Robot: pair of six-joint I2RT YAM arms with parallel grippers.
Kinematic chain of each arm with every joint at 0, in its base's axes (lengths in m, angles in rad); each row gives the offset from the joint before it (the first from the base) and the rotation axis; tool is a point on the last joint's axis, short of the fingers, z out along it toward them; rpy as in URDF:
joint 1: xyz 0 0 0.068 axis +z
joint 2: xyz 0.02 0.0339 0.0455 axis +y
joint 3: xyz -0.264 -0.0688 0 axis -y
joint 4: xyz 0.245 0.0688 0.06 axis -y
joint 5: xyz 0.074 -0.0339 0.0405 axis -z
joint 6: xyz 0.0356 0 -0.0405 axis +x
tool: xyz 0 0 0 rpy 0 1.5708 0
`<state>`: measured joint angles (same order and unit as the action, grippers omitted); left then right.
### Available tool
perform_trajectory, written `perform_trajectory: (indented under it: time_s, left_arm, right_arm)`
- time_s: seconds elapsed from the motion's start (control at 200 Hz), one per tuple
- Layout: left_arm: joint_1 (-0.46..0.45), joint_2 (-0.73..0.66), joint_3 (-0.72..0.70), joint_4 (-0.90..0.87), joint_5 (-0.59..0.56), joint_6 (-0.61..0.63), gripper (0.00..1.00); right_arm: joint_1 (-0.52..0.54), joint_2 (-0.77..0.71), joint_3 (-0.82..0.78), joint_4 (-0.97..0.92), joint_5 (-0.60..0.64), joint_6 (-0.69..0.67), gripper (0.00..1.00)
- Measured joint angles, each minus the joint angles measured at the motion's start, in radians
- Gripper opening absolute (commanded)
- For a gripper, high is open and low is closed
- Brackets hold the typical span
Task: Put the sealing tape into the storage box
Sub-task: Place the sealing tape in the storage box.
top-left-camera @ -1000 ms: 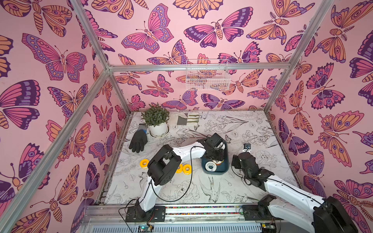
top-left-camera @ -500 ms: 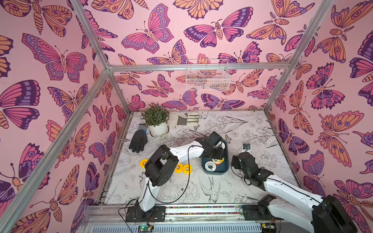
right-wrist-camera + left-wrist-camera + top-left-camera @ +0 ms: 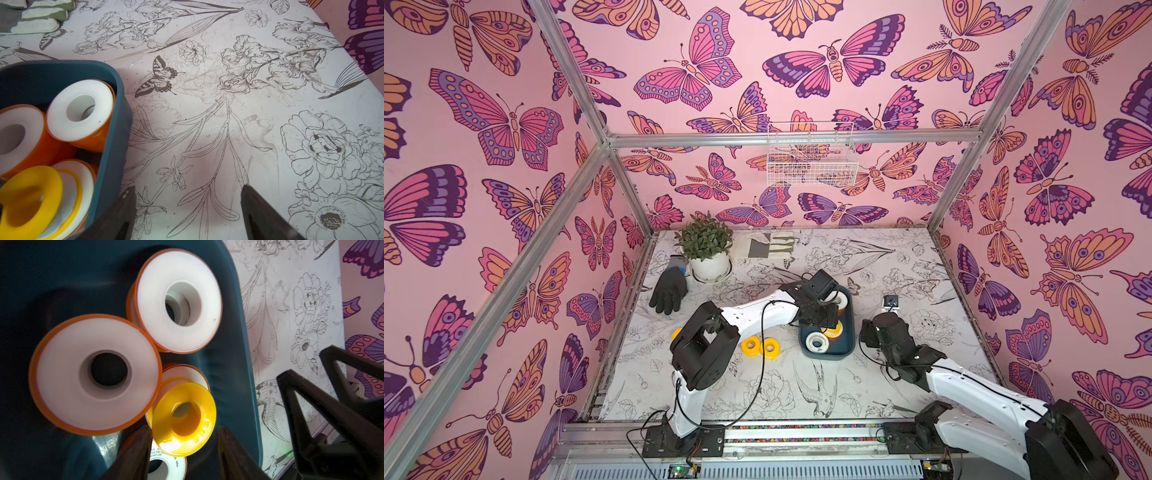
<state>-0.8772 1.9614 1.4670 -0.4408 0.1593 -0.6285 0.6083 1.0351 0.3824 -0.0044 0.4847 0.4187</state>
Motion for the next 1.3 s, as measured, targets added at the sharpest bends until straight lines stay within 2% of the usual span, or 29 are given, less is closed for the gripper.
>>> perform_trajectory:
  time_s: [0.506,0.716,1.061,1.302]
  left_arm:
    - [-0.008,-0.037,-0.058,-0.006,-0.018,0.018,0.52]
    - [-0.018,-0.116,-0.08,-0.005,-0.037,0.027,0.5]
    - [-0.004,-0.399,-0.215,-0.022,-0.093,0.061,0.48]
    - [0.085,-0.735,-0.337,-0.139,-0.165,0.088,0.48]
  right_arm:
    - [0.0,0.0,0.0,-0.003,-0.004,0.0,0.82]
    - [0.0,0.0,0.0,-0.003,-0.004,0.0,0.82]
    - [0.0,0.0,0.0,-0.004,-0.004,0.0,0.82]
    - [0.0,-0.01,0.0,-0.008,-0.004,0.0,0.82]
